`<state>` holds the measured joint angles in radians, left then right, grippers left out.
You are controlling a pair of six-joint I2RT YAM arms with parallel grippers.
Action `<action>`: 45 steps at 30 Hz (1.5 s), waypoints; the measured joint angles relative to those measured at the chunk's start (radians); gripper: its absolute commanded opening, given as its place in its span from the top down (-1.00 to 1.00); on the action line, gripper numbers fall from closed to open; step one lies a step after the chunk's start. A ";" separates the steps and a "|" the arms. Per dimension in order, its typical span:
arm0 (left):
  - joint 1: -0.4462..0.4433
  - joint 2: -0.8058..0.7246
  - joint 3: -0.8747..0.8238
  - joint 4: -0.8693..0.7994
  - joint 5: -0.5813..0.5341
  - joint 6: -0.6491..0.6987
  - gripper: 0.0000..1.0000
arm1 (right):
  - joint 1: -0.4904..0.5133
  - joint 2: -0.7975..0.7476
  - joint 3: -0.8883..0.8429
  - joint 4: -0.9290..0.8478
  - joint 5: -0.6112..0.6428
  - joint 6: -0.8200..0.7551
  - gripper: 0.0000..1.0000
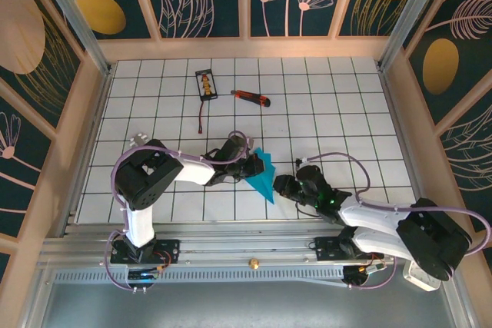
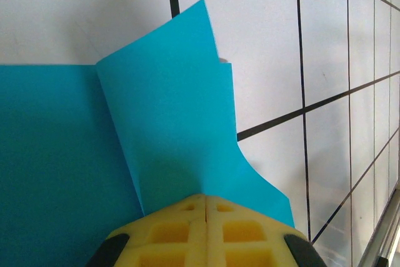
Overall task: Fold a paper plane with a square sheet of paper (pick it up from the middle)
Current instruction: Fourth fold the wing at the center of the table.
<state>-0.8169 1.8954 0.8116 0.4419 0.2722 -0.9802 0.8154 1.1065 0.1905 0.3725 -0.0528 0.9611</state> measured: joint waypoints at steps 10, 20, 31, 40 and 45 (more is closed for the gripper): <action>0.005 -0.010 -0.031 0.038 -0.006 0.000 1.00 | 0.061 0.112 0.045 0.005 0.009 -0.024 0.71; 0.005 -0.011 -0.033 0.044 -0.012 -0.004 1.00 | 0.063 0.021 0.045 -0.028 0.047 -0.087 0.54; 0.005 -0.011 -0.033 0.042 -0.026 -0.077 1.00 | 0.054 -0.024 0.011 0.000 0.049 -0.154 0.48; 0.005 -0.011 -0.033 0.041 -0.030 -0.098 1.00 | 0.054 0.053 0.003 0.048 0.006 -0.200 0.40; 0.005 -0.011 -0.033 0.041 -0.029 -0.098 1.00 | 0.046 0.140 0.023 0.068 -0.001 -0.216 0.49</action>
<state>-0.8116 1.8839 0.7788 0.4828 0.2428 -1.0786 0.8616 1.2469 0.2138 0.4400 -0.0536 0.7452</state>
